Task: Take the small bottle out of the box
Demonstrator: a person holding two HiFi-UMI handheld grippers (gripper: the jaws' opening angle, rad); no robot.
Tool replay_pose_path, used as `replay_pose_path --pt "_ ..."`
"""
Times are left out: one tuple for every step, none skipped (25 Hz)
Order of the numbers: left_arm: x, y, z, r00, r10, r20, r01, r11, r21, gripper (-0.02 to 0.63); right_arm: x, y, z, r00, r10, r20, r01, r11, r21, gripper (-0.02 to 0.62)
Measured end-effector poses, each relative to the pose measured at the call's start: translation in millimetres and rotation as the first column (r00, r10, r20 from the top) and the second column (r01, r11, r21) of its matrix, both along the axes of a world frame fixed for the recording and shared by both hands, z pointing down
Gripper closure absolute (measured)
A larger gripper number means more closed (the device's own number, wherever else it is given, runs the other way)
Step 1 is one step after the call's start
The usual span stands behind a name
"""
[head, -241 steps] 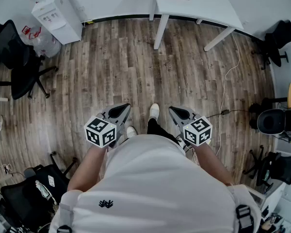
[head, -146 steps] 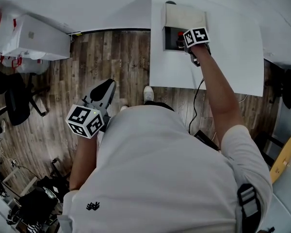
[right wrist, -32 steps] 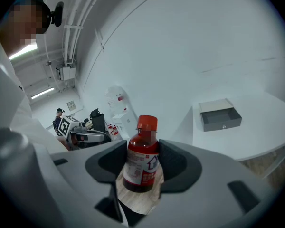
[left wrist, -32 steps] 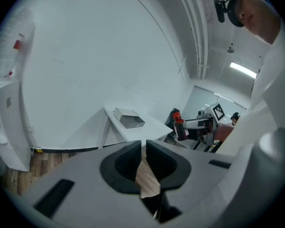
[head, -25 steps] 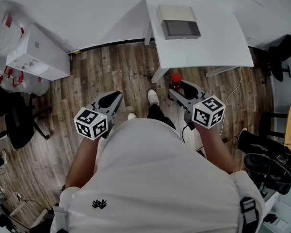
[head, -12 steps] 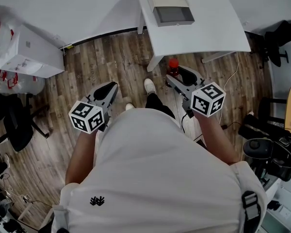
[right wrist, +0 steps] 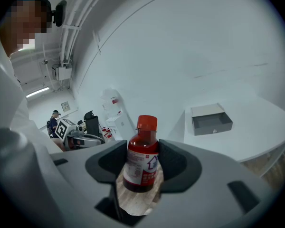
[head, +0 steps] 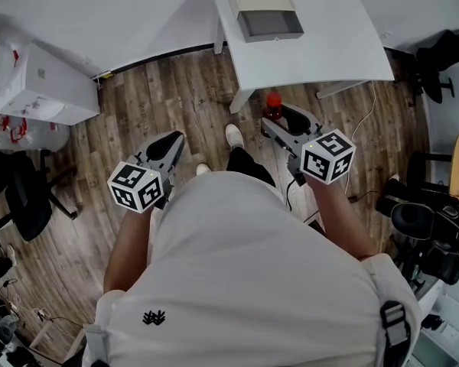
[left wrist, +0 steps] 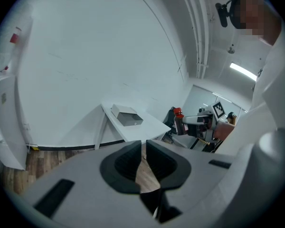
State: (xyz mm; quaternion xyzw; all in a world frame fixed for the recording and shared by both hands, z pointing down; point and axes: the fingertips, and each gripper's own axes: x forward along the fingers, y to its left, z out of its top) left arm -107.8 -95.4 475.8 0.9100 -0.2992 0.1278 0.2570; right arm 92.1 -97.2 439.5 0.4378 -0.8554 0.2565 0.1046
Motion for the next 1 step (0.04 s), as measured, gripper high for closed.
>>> replay_pose_path --pt "1.2 -0.5 0.3 1.0 0.0 0.0 0.0 1.0 -0.001 0.571 1.4 -0.5 0.6 1.0 0.0 0.0 0.0 1.0 -0.001 0.383"
